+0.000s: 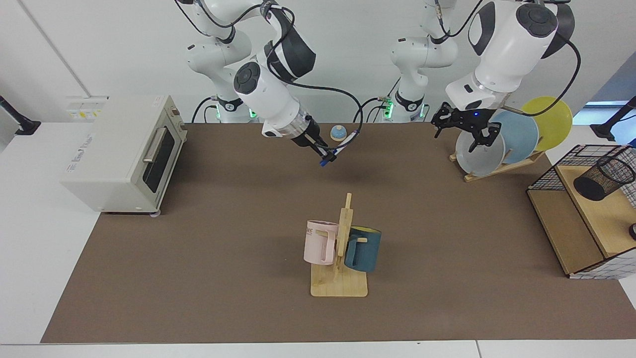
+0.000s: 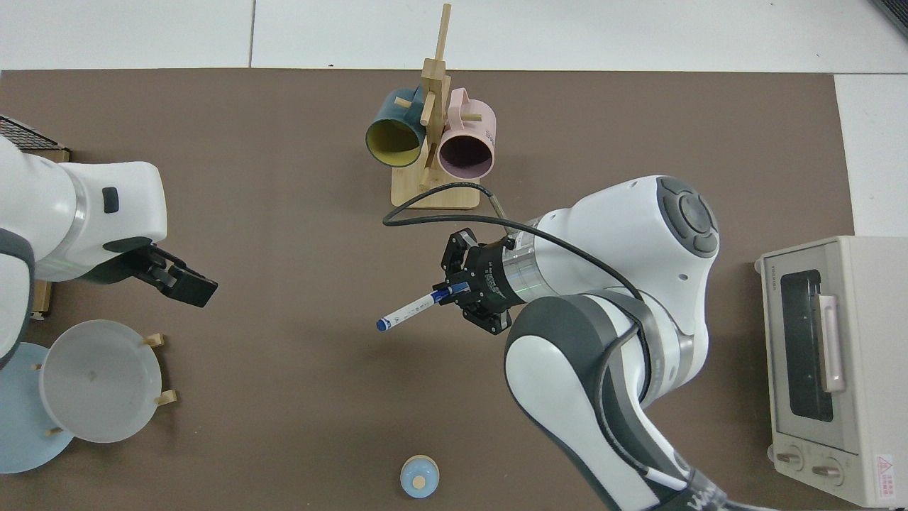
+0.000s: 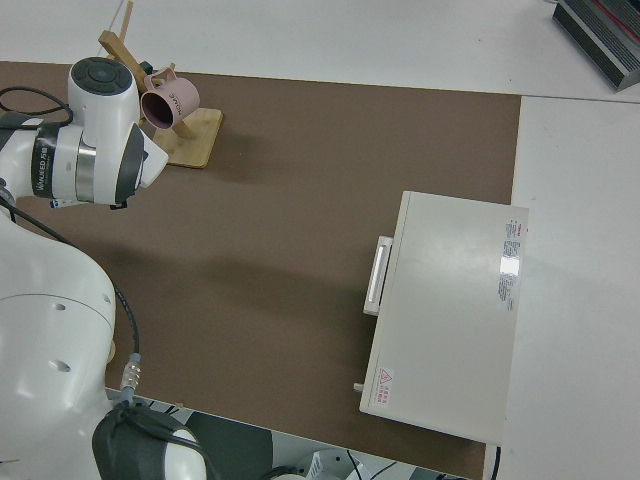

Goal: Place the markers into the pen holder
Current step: 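Carry the marker to the middle while the left gripper reaches toward it, then close the left gripper on the marker's capped end beside the right gripper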

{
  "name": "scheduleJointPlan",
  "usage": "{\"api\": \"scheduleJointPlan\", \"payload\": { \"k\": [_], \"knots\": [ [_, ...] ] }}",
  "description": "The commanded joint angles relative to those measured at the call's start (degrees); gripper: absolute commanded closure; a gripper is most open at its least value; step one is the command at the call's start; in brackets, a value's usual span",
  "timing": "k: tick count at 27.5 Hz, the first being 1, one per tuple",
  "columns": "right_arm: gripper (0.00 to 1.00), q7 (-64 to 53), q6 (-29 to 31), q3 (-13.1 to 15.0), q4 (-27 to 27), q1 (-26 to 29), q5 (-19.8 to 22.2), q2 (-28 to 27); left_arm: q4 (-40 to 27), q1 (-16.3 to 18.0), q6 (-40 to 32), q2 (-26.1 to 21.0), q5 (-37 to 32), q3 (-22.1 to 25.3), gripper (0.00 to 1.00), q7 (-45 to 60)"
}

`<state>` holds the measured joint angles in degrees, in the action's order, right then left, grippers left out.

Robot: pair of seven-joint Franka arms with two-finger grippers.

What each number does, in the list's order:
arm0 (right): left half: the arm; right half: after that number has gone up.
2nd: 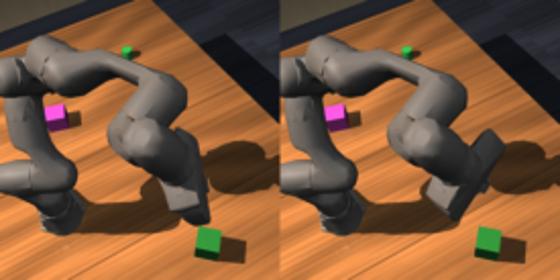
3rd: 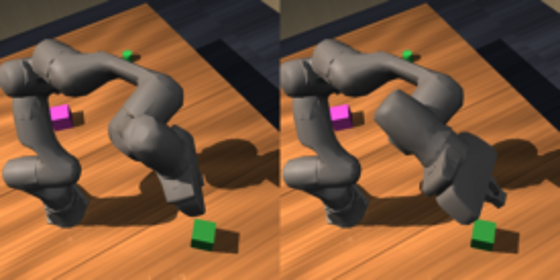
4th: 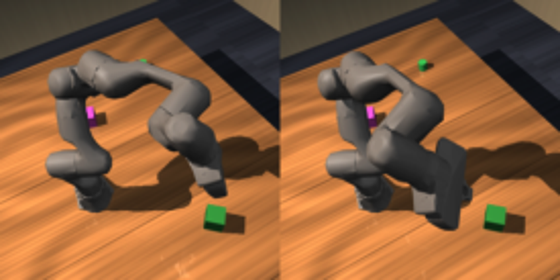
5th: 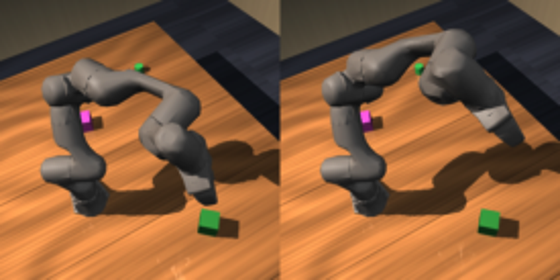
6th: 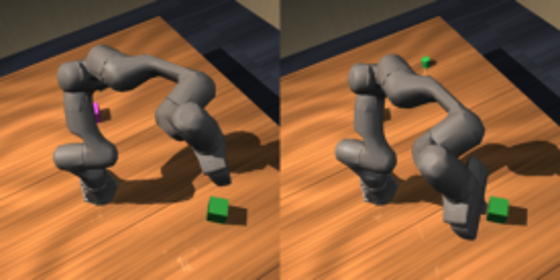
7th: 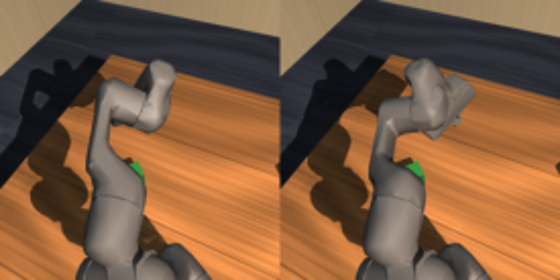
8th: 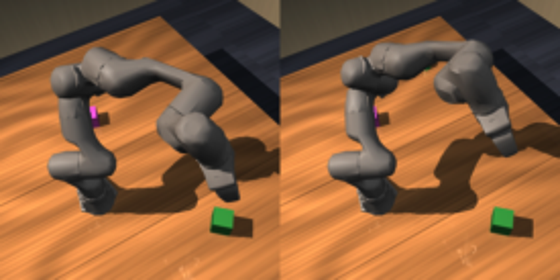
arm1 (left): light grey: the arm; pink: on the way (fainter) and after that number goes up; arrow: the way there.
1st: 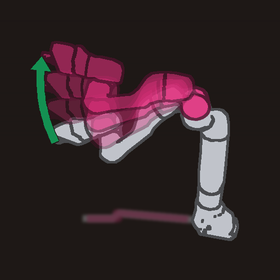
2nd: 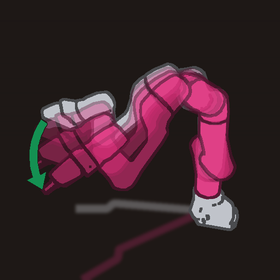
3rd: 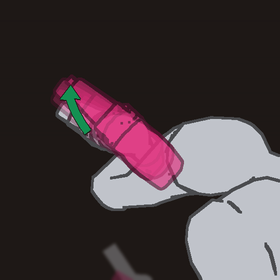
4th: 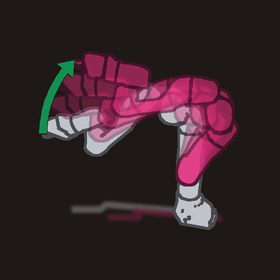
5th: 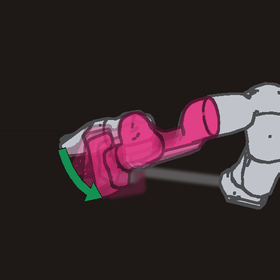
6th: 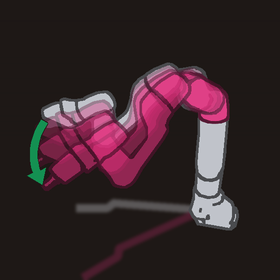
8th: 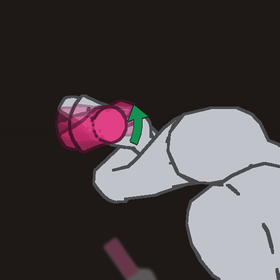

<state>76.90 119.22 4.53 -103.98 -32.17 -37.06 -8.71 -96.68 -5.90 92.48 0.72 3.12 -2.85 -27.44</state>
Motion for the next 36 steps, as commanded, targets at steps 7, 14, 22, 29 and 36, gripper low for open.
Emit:
{"api": "scheduleJointPlan", "payload": {
  "k": [7, 14, 22, 29, 36],
  "knots": [
    [1.0, 16.2, 6.5, 0.4, 1.2, -5.5, -3.0, -1.0, -2.1, -4.7, 2.3, 1.3, 1.5, 0.4, 0.0, -21.3],
    [1.0, 22.0, 13.8, 0.4, 1.1, -8.1, -7.9, -1.1, -3.5, -6.7, 4.8, 1.7, 1.5, -0.5, 0.0, -32.1],
    [1.0, 23.1, 14.2, 0.4, 0.8, -10.1, -7.9, -1.0, -4.9, -7.1, 7.9, 2.5, 1.3, -2.1, 0.0, -41.6],
    [1.0, 22.9, 14.2, 0.4, 0.4, -10.2, -7.4, -0.7, -5.5, -7.2, 9.2, 2.9, 0.5, -4.5, 0.0, -50.3],
    [1.0, 22.7, 14.2, 0.4, 0.4, -10.2, -7.2, -0.6, -8.4, -6.9, 9.0, 4.7, 0.6, -4.0, 0.0, -52.1]
  ]
}}
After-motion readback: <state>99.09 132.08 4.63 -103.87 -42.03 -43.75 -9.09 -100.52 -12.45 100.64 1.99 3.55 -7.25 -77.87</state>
